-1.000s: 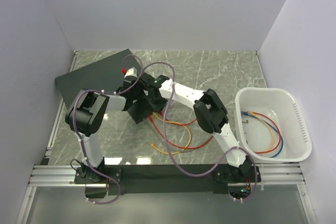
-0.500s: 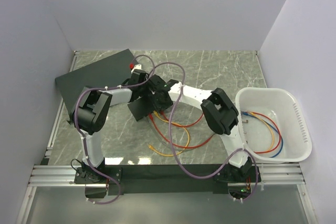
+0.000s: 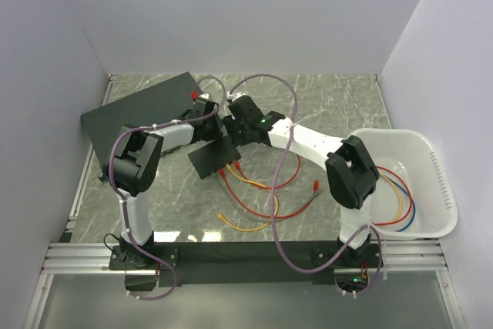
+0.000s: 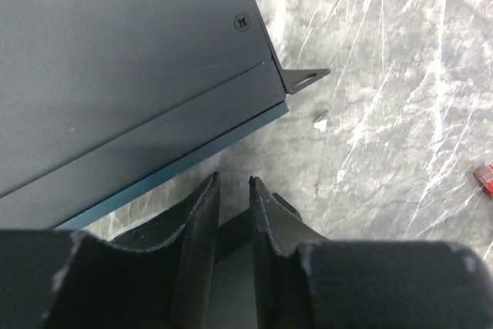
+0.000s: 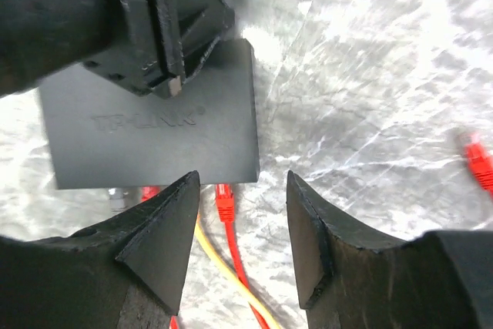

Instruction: Insert the plug into the switch port

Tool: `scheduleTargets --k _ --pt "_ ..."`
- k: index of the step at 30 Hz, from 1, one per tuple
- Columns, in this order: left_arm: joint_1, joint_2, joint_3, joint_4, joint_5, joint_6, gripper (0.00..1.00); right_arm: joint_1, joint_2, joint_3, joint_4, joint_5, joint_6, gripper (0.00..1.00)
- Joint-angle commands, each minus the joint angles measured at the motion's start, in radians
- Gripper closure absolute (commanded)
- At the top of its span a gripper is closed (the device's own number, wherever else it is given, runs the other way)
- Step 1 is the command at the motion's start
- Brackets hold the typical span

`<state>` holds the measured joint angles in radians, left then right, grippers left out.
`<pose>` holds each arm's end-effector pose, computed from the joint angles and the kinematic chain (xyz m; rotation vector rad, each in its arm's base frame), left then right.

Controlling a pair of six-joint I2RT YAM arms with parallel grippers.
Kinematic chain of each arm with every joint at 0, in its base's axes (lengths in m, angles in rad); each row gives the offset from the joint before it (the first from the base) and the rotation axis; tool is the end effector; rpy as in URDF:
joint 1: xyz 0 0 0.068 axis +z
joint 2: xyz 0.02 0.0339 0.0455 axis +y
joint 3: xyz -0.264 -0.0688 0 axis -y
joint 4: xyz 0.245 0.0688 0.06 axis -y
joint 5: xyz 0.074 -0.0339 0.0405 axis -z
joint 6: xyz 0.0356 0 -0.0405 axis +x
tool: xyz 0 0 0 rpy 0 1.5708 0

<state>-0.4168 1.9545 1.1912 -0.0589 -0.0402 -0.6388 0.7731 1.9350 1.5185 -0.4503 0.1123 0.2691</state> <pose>0.3772 -0.1654 0.1520 -0.2894 2.4225 -0.4403 0.3128 0.2996 0.2326 -0.5636 2.3926 0.3296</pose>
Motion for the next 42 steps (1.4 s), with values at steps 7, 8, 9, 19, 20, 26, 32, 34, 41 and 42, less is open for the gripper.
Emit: scheduleTargets --k 7,8,9,19,20,26,32,34,41,42 --pt "-0.008 0.027 0.002 -0.154 0.013 0.014 0.71 -0.006 -0.162 -0.207 0.137 -0.056 0.081 0.44" --pt "-0.008 0.021 0.001 -0.154 0.008 0.011 0.69 -0.006 -0.171 -0.225 0.162 -0.056 0.087 0.44" --pt "-0.008 0.017 0.001 -0.154 0.005 0.011 0.69 -0.006 -0.188 -0.253 0.173 -0.053 0.091 0.44" --pt "0.006 -0.107 0.047 -0.199 -0.069 0.037 0.66 0.002 -0.359 -0.363 0.237 -0.108 0.101 0.44" --pt "0.009 -0.121 0.05 -0.203 -0.072 0.039 0.65 0.009 -0.378 -0.372 0.236 -0.109 0.104 0.43" --pt "0.029 -0.276 0.045 -0.214 -0.086 0.045 0.54 0.054 -0.547 -0.474 0.223 -0.131 0.113 0.43" --pt "0.029 -0.505 -0.036 -0.234 -0.079 0.025 0.53 0.123 -0.734 -0.589 0.21 -0.129 0.128 0.42" --pt "0.029 -0.602 -0.088 -0.251 -0.064 0.01 0.52 0.153 -0.795 -0.622 0.199 -0.122 0.131 0.42" --pt "0.021 -0.853 -0.203 -0.369 -0.039 -0.024 0.52 0.199 -0.959 -0.718 0.2 -0.138 0.174 0.41" --pt "0.018 -0.876 -0.208 -0.387 -0.05 -0.024 0.52 0.203 -0.988 -0.734 0.205 -0.154 0.182 0.41"
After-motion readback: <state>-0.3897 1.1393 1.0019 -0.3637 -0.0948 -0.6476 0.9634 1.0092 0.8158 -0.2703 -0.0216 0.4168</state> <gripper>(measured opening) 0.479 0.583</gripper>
